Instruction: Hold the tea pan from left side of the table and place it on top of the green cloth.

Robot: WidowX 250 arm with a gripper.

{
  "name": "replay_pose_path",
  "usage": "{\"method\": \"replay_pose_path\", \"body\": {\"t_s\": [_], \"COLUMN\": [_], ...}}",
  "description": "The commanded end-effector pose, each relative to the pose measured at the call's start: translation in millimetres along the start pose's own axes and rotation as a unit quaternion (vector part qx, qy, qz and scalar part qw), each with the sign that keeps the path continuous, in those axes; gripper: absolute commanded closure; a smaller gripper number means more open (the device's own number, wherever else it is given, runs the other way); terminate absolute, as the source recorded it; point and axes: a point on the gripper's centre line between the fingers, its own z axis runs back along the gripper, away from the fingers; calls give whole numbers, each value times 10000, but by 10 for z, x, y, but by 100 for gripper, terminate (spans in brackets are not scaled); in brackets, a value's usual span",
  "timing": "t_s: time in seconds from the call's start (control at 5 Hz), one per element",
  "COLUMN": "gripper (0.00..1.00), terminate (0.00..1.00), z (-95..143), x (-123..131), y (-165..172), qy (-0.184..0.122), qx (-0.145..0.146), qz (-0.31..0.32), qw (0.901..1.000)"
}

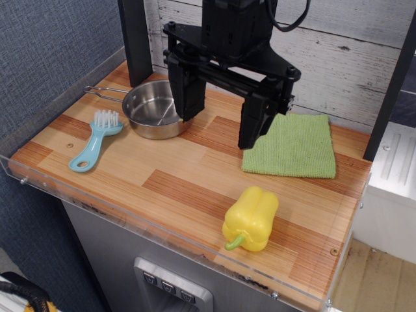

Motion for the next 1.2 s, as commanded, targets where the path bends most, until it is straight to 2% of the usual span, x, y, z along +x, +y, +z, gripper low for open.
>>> {"method": "replay_pose_path", "body": {"t_s": [0.0,0.2,0.4,0.6,1.0], "gripper": [0,0,0,0,0], "terminate": [0,0,0,0,0], "z": [0,14,-35,-116,-512], "x": [0,126,144,109,255], "y": [0,401,799,1072,1310], "qy": [0,-192,-616,-616,-726], "qx": [0,207,290,341,-140], "qz": [0,-7,-387,-32,218], "qw": [10000,9996,9969,9975,9970]}}
